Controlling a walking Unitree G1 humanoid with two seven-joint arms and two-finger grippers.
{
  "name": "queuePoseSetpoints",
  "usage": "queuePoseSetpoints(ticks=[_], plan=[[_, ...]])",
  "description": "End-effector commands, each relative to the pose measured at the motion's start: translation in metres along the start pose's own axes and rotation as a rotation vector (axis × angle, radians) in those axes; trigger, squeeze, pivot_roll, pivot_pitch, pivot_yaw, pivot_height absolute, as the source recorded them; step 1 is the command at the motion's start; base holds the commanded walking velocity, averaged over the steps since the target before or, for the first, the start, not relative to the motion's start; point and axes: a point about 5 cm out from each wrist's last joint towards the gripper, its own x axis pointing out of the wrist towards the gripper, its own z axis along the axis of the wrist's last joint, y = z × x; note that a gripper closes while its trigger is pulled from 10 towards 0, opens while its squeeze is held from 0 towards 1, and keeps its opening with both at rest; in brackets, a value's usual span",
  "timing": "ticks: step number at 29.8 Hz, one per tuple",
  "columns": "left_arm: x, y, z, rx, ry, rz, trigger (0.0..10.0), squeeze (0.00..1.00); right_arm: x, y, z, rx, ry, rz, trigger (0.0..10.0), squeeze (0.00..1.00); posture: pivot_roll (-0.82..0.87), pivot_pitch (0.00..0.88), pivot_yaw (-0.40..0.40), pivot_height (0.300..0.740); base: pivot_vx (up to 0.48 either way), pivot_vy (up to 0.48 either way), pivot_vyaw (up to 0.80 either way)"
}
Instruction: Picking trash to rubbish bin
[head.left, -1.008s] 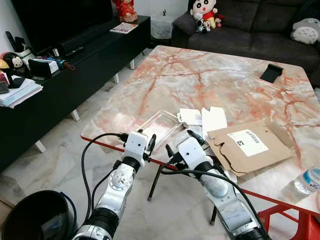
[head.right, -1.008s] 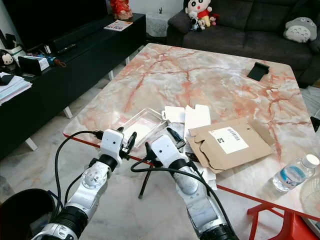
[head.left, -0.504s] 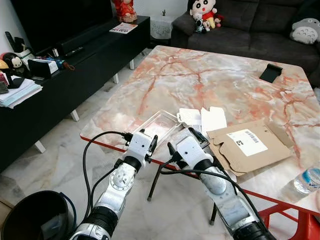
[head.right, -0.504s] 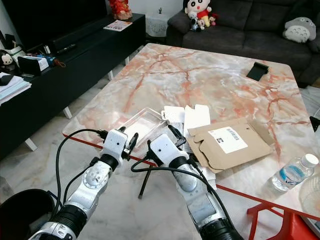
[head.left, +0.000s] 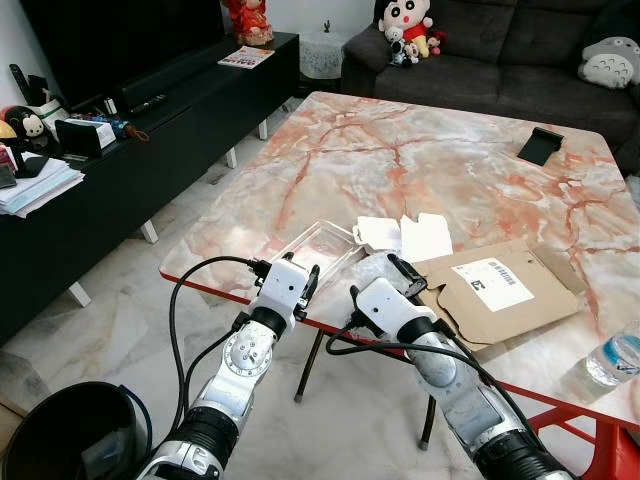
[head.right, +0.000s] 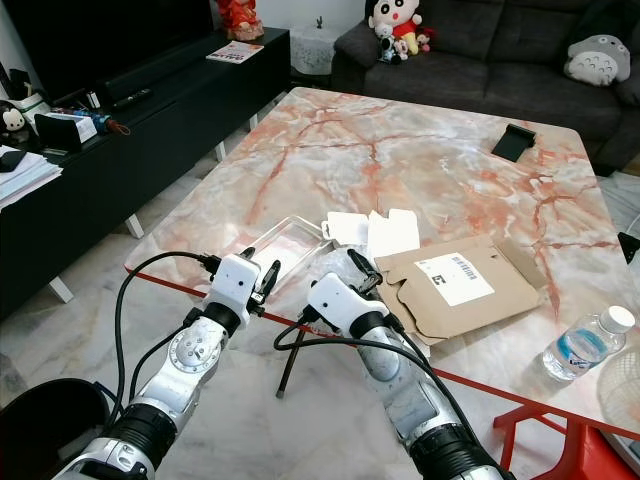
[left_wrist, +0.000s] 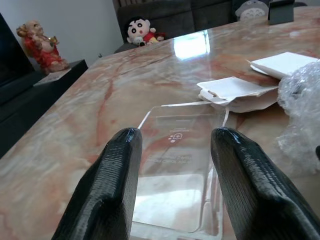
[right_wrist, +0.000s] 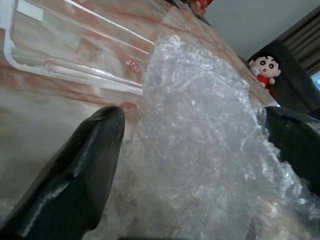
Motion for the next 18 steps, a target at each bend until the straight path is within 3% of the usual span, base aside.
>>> queuePoseSetpoints(ticks=[1,2,3,4,18], plan=[[0.0016,0.0019,0.0002,-0.015,0.009,0.004,10.0,0.00,0.0029,-0.0051,0.0009,-0.005,-0.005,-0.019,10.0,0.00,-0.10,0.025,-0.035,0.740,0.000,0.000,0.00],[0.0015,0.0030,-0.0001,-0.026,0.010,0.011,10.0,0.00,0.0036,-0.0052,0.0008,-0.003,-0.008,-0.023,1.5,0.00,-0.10,0.025,-0.035,0.740,0.000,0.000,0.00],[0.0015,0.0034,0.0000,-0.027,0.010,0.013,10.0,0.00,0.0038,-0.0052,0.0008,-0.001,-0.009,-0.025,1.5,0.00,-0.10,0.026,-0.034,0.740,0.000,0.000,0.00],[0.0016,0.0036,0.0001,-0.027,0.010,0.014,10.0,0.00,0.0039,-0.0052,0.0008,0.002,-0.010,-0.027,0.0,0.00,-0.10,0.026,-0.034,0.740,0.000,0.000,0.00],[0.0017,0.0034,-0.0002,-0.039,0.013,0.013,10.0,0.00,0.0060,-0.0025,0.0030,0.049,-0.022,-0.029,0.0,0.00,-0.10,0.026,-0.034,0.740,0.000,0.000,0.00]])
